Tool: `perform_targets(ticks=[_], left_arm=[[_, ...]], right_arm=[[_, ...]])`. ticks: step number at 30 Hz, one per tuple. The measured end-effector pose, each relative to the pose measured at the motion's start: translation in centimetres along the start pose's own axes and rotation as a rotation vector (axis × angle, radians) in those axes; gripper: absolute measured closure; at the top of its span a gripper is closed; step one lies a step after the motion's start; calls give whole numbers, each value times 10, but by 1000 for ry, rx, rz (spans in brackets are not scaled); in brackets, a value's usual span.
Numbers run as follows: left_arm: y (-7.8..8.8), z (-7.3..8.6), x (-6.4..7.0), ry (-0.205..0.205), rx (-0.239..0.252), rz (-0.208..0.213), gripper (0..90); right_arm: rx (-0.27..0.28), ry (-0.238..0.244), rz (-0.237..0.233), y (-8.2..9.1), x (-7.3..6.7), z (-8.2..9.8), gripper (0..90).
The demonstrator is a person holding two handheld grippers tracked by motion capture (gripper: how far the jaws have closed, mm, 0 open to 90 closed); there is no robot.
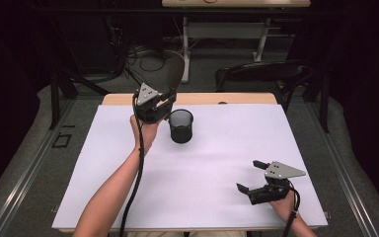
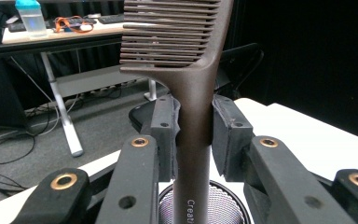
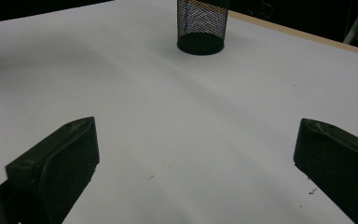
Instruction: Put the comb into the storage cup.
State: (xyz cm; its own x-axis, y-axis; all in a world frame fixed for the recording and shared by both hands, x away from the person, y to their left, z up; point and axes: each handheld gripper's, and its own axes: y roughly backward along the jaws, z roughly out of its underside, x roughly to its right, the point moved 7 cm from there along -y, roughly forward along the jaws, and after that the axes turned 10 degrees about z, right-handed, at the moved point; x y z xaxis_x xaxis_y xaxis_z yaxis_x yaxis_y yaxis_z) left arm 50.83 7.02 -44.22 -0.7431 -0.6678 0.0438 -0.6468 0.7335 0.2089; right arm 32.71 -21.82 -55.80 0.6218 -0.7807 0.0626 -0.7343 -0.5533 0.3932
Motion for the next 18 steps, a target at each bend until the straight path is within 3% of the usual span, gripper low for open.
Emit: perform_targets(ticks=[18], left_arm=[[-15,8,-1,2,-25,7,725]], right_arm=[[0,2,-1,0,-1,0,0]])
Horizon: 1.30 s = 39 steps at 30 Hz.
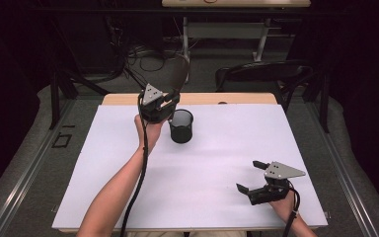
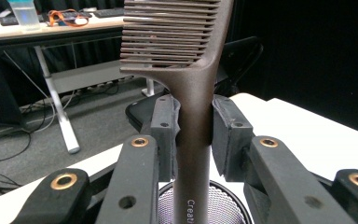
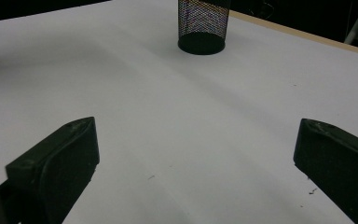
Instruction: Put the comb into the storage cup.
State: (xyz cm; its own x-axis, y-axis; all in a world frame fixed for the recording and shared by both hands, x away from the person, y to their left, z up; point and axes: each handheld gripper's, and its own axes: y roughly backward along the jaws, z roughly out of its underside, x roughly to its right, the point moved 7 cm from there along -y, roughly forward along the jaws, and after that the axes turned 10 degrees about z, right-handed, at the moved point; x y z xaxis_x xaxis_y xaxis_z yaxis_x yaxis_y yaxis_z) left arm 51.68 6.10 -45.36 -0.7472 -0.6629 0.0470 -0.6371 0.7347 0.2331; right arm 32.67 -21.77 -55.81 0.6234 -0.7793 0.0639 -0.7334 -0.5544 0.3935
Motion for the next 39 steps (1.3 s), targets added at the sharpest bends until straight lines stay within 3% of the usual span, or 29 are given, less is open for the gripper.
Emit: perform_targets(ticks=[39], left_arm=[[-25,3,3,-7,7,15,725]], right_arm=[[-2,6,-1,1,1,0,0]])
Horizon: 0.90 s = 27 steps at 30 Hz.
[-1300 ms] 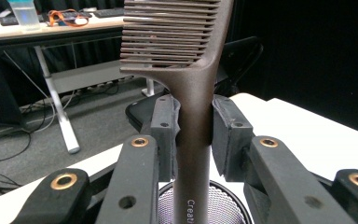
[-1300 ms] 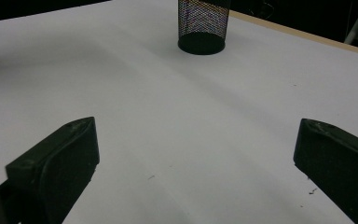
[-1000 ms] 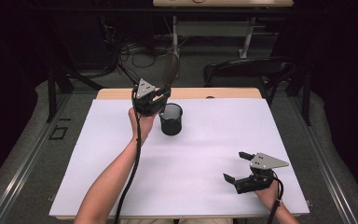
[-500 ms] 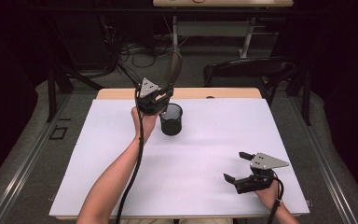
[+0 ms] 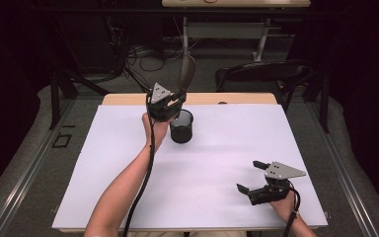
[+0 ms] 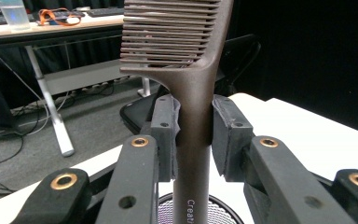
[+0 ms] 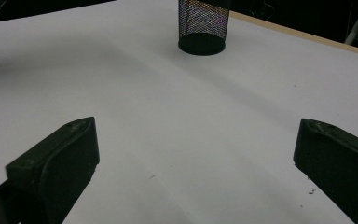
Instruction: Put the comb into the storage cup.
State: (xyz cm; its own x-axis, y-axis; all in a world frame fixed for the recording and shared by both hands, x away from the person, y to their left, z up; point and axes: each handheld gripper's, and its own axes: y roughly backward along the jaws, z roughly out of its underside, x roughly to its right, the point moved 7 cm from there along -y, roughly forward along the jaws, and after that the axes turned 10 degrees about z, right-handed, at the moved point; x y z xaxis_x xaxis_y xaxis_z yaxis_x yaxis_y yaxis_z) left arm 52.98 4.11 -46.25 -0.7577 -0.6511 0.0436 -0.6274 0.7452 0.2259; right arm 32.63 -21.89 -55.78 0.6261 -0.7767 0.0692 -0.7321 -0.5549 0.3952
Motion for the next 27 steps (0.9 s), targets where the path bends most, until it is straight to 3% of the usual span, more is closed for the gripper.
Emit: perform_targets(ticks=[27], left_arm=[[-10,10,-3,15,-14,26,725]], right_arm=[[-1,-2,-1,0,0,0,0]])
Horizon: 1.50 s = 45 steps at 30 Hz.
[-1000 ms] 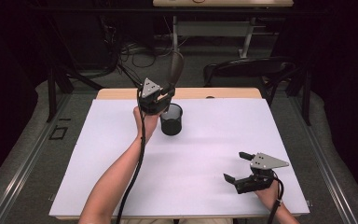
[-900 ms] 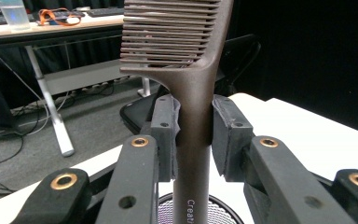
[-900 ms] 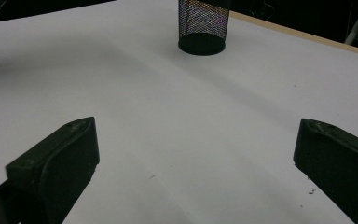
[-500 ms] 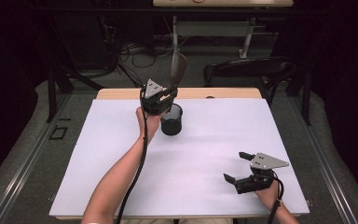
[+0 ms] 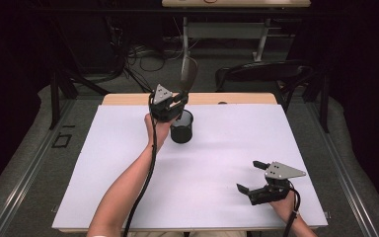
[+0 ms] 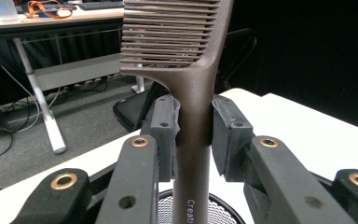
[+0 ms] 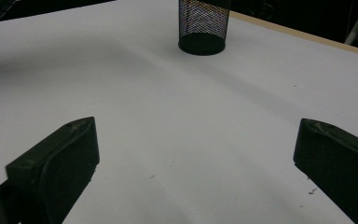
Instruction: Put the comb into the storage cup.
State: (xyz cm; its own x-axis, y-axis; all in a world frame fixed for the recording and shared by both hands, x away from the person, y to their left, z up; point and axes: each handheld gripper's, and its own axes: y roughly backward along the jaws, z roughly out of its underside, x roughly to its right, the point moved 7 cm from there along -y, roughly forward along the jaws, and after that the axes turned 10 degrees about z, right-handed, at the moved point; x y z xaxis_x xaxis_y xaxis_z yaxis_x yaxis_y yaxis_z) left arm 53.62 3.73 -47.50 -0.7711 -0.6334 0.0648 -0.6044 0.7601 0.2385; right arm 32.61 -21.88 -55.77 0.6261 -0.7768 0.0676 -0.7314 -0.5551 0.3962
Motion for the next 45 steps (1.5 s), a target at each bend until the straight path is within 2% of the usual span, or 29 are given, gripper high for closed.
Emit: perform_targets(ticks=[21,45], left_arm=[[-3,15,-3,2,-28,6,724],[-3,25,-4,2,-60,14,724]], right_arm=[[-3,1,1,0,0,0,0],[2,-1,2,0,0,0,0]])
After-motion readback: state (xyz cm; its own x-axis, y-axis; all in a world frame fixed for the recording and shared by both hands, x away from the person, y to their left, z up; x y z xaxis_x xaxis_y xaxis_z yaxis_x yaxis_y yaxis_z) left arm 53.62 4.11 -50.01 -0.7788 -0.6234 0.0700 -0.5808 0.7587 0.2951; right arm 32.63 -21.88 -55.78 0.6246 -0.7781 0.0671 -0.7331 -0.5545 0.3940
